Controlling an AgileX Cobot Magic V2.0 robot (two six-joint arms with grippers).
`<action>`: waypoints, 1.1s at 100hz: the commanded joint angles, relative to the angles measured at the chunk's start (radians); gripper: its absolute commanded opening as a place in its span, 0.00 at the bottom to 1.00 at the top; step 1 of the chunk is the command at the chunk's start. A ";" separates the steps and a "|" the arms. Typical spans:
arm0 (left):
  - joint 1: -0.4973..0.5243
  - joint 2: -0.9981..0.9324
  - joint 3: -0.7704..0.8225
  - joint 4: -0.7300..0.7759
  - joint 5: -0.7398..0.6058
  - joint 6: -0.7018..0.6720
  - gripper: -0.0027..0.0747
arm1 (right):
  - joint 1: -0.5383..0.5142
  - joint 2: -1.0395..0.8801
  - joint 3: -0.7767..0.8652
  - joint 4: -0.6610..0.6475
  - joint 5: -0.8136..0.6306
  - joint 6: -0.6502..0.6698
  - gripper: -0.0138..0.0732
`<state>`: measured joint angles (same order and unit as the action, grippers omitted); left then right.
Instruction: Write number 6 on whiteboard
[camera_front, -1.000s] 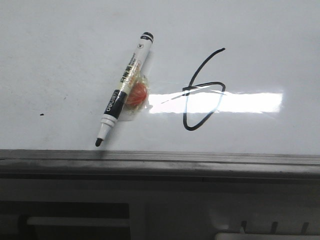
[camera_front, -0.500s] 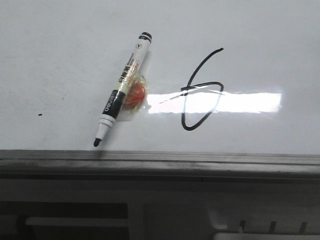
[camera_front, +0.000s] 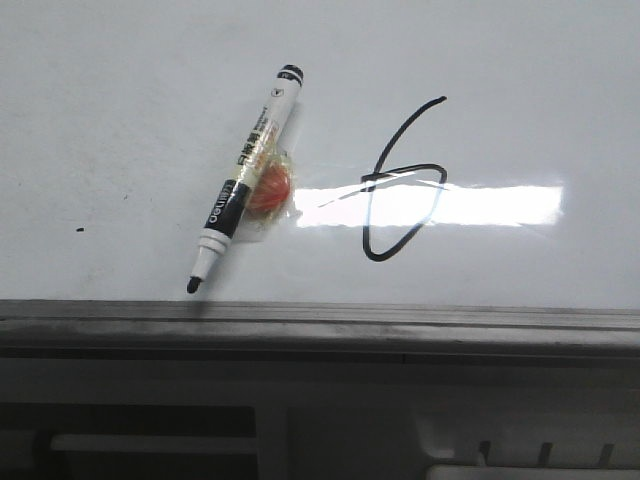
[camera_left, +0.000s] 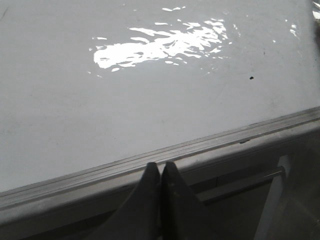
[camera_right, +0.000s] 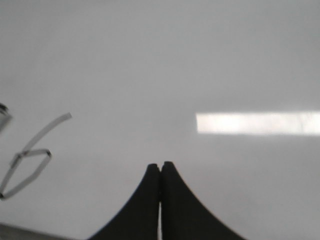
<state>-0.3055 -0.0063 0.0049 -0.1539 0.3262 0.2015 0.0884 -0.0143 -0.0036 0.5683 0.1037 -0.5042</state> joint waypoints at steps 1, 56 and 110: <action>0.003 -0.029 0.044 -0.002 -0.056 -0.008 0.01 | -0.131 0.005 -0.022 -0.132 0.137 0.121 0.08; 0.003 -0.029 0.044 -0.002 -0.056 -0.008 0.01 | -0.298 -0.015 0.043 -0.568 0.161 0.504 0.08; 0.003 -0.029 0.044 -0.002 -0.056 -0.008 0.01 | -0.225 -0.015 0.043 -0.712 0.031 0.654 0.08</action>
<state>-0.3055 -0.0063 0.0049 -0.1522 0.3277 0.2015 -0.1419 -0.0143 0.0148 -0.0866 0.2264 0.0810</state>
